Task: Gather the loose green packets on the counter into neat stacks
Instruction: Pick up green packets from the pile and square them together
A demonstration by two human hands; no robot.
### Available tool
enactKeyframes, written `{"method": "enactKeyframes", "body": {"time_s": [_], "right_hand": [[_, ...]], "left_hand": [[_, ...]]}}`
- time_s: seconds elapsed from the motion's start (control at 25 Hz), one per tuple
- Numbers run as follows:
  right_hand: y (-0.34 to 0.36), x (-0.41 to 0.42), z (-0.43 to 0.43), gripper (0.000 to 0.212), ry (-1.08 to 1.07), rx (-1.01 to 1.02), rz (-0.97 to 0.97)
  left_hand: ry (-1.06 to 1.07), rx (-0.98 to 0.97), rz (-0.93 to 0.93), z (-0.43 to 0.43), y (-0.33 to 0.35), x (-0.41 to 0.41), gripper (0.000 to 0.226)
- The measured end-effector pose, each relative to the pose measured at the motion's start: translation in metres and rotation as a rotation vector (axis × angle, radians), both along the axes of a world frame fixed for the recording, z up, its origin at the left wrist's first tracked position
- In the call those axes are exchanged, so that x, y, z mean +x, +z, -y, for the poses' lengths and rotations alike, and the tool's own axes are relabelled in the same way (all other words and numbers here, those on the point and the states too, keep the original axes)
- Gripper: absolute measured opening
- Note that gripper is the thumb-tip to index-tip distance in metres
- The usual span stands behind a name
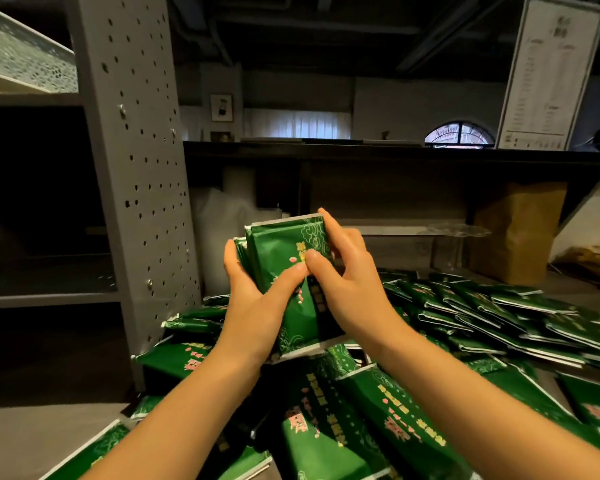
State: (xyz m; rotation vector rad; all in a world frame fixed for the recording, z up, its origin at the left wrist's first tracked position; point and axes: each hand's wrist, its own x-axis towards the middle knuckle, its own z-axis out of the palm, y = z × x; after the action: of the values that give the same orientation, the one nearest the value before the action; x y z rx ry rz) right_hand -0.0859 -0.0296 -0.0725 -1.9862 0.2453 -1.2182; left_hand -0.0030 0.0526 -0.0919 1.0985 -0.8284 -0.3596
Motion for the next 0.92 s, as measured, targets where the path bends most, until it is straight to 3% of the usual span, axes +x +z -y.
{"method": "enactKeyframes", "body": {"time_s": [0.16,0.24,0.4,0.56,0.68,0.76,0.92], "right_hand": [[-0.002,-0.014,0.024,0.042,0.077,0.028,-0.069],[-0.005,-0.024,0.035,0.033,0.023,-0.059,-0.21],[-0.003,-0.05,0.052,0.019,-0.063,-0.443,-0.922],[0.009,-0.071,0.047,0.04,-0.024,-0.425,-1.35],[0.01,-0.072,0.045,0.058,-0.002,-0.42,-1.489],[0.003,-0.069,0.047,0.059,-0.012,-0.47,-1.523],[-0.006,-0.065,0.05,0.059,-0.009,-0.445,-1.462]], "left_hand": [[0.073,-0.058,0.017,0.001,0.002,0.006,0.079],[0.093,-0.086,0.006,0.0,0.003,0.013,0.076],[0.127,-0.071,0.019,-0.001,0.003,0.024,0.092],[0.156,-0.033,0.045,0.002,-0.002,0.023,0.087],[0.161,-0.018,0.065,0.003,-0.004,0.022,0.085],[0.167,-0.009,0.068,0.003,-0.006,0.023,0.085],[0.167,-0.001,0.066,0.002,-0.005,0.025,0.085]]}}
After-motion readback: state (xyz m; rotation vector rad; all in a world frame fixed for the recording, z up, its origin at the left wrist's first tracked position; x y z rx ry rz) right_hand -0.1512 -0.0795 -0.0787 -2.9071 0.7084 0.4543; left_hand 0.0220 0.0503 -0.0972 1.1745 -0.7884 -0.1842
